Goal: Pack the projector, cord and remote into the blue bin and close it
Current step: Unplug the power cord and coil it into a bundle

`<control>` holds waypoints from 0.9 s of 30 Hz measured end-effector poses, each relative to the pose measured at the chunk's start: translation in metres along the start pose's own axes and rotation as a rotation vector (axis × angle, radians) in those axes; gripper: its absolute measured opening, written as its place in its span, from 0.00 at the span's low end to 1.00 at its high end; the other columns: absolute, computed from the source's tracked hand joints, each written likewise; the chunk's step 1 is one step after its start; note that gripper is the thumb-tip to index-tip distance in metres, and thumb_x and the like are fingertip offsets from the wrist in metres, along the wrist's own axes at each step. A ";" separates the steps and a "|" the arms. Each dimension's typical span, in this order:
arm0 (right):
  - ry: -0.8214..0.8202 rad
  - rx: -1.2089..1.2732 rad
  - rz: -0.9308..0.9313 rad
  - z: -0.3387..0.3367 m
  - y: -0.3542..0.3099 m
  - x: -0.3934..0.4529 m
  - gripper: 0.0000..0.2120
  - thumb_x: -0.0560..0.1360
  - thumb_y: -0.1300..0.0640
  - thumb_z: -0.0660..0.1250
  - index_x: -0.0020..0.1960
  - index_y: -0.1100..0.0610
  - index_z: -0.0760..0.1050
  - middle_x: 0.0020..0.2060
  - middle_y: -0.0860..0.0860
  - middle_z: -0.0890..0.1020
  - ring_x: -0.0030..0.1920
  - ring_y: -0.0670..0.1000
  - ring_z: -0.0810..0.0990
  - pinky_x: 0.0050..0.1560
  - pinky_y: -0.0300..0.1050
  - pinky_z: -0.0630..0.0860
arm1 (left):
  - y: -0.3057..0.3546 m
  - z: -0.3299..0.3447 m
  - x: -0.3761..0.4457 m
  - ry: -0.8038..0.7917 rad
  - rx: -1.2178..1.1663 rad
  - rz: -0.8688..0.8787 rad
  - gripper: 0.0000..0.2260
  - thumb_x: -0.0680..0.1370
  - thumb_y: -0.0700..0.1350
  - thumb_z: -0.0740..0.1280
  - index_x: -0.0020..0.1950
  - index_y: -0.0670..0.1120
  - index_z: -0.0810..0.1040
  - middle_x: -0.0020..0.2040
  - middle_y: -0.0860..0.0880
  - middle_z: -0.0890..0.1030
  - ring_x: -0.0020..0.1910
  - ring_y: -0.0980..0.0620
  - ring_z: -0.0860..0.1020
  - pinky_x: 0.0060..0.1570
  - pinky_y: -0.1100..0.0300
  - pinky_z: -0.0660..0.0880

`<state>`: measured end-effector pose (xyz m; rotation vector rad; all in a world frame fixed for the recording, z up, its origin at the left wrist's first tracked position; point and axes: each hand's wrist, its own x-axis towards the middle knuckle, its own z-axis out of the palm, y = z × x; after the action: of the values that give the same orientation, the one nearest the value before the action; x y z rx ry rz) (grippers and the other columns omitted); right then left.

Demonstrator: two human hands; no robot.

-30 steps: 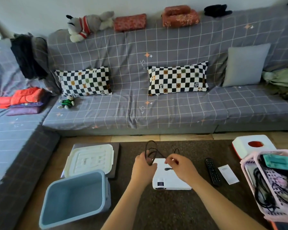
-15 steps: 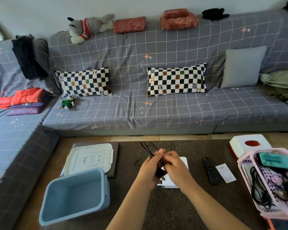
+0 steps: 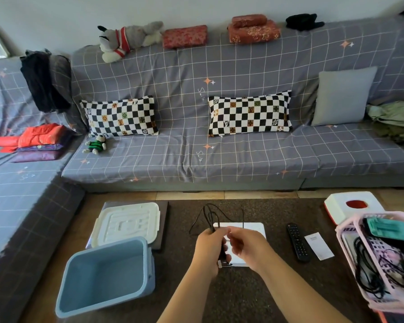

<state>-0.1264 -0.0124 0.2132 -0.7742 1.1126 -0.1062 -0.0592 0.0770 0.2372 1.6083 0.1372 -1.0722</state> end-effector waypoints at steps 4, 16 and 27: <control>0.168 -0.476 0.042 0.007 -0.005 0.008 0.10 0.75 0.59 0.65 0.55 0.61 0.74 0.40 0.55 0.76 0.39 0.50 0.75 0.39 0.43 0.72 | -0.007 -0.010 0.001 0.003 -0.087 -0.038 0.05 0.74 0.42 0.69 0.48 0.42 0.80 0.37 0.44 0.74 0.31 0.49 0.72 0.22 0.61 0.70; -0.073 -0.001 0.169 0.030 0.033 0.010 0.07 0.75 0.66 0.62 0.52 0.63 0.75 0.42 0.59 0.82 0.45 0.56 0.80 0.44 0.48 0.77 | -0.005 -0.024 0.003 0.046 0.143 -0.046 0.11 0.72 0.43 0.69 0.52 0.40 0.76 0.43 0.41 0.82 0.38 0.46 0.80 0.35 0.57 0.75; -0.062 -0.334 -0.244 0.029 0.014 0.003 0.16 0.74 0.66 0.59 0.47 0.48 0.80 0.55 0.50 0.81 0.59 0.50 0.75 0.56 0.45 0.69 | -0.018 -0.031 0.000 0.039 0.418 0.111 0.15 0.75 0.51 0.66 0.31 0.47 0.80 0.30 0.51 0.81 0.32 0.52 0.75 0.37 0.59 0.71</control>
<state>-0.1051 0.0119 0.2088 -1.2047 0.9851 -0.1022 -0.0525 0.1092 0.2229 1.9848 -0.1602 -1.0284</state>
